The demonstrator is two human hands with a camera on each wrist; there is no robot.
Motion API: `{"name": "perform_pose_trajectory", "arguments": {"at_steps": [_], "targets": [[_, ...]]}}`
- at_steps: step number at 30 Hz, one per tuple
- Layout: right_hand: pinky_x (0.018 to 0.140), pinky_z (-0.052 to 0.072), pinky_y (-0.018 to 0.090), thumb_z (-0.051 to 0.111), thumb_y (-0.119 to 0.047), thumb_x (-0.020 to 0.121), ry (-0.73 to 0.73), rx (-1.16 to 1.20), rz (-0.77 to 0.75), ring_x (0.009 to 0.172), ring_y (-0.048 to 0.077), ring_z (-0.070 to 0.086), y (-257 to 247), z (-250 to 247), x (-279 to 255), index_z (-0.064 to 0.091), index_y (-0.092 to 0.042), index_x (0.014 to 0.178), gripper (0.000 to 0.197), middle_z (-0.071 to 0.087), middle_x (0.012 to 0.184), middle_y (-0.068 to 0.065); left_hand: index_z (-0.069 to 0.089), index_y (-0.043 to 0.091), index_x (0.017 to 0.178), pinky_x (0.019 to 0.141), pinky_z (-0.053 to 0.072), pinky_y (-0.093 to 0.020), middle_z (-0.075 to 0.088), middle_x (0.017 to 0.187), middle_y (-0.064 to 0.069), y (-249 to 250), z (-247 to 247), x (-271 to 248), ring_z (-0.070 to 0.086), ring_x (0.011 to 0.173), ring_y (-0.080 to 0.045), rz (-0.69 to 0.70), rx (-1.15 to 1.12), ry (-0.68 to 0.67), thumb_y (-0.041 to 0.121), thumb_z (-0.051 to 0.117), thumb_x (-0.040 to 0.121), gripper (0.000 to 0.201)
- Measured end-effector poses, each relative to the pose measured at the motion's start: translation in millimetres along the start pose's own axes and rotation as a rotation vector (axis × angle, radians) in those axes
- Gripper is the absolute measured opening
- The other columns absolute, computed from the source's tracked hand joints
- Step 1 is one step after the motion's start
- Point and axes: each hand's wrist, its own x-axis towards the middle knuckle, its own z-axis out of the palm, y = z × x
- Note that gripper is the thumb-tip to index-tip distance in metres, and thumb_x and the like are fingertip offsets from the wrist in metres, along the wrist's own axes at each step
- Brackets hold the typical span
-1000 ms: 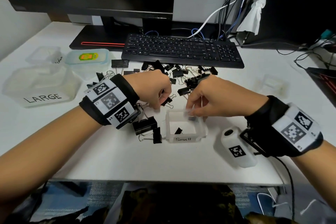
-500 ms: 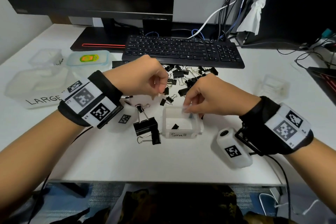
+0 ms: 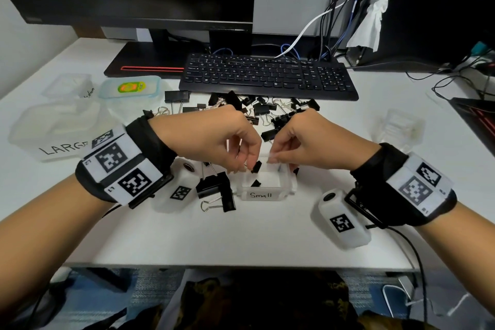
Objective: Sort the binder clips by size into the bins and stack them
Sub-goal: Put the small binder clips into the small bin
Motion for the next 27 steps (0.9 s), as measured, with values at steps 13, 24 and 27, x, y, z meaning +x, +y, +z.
{"name": "perform_pose_trajectory", "arguments": {"at_steps": [13, 24, 27], "targets": [[0.064, 0.057, 0.022, 0.075, -0.021, 0.084, -0.012, 0.001, 0.009, 0.059, 0.011, 0.070, 0, 0, 2, 0.079, -0.014, 0.082, 0.009, 0.074, 0.067, 0.000, 0.073, 0.025, 0.084, 0.063, 0.051, -0.024, 0.072, 0.075, 0.009, -27, -9, -7, 0.065, 0.070, -0.009, -0.280, -0.075, -0.100, 0.025, 0.072, 0.081, 0.003], [0.051, 0.049, 0.014, 0.073, -0.046, 0.080, -0.027, 0.064, -0.011, 0.052, 0.003, 0.066, -16, -11, 11, 0.077, -0.018, 0.078, 0.028, 0.070, 0.058, -0.005, 0.073, 0.027, 0.081, 0.077, 0.056, -0.043, 0.072, 0.075, 0.010, -39, -13, -18, 0.066, 0.069, -0.012, -0.323, 0.014, -0.066, 0.020, 0.076, 0.080, 0.008], [0.065, 0.054, 0.023, 0.074, -0.045, 0.080, 0.020, -0.021, -0.029, 0.060, 0.002, 0.066, -15, -18, 26, 0.076, -0.023, 0.083, 0.022, 0.072, 0.067, -0.007, 0.071, 0.030, 0.085, 0.076, 0.057, -0.042, 0.071, 0.075, 0.008, -46, -20, -21, 0.069, 0.073, -0.016, -0.348, 0.049, 0.022, 0.011, 0.072, 0.080, 0.020]]}}
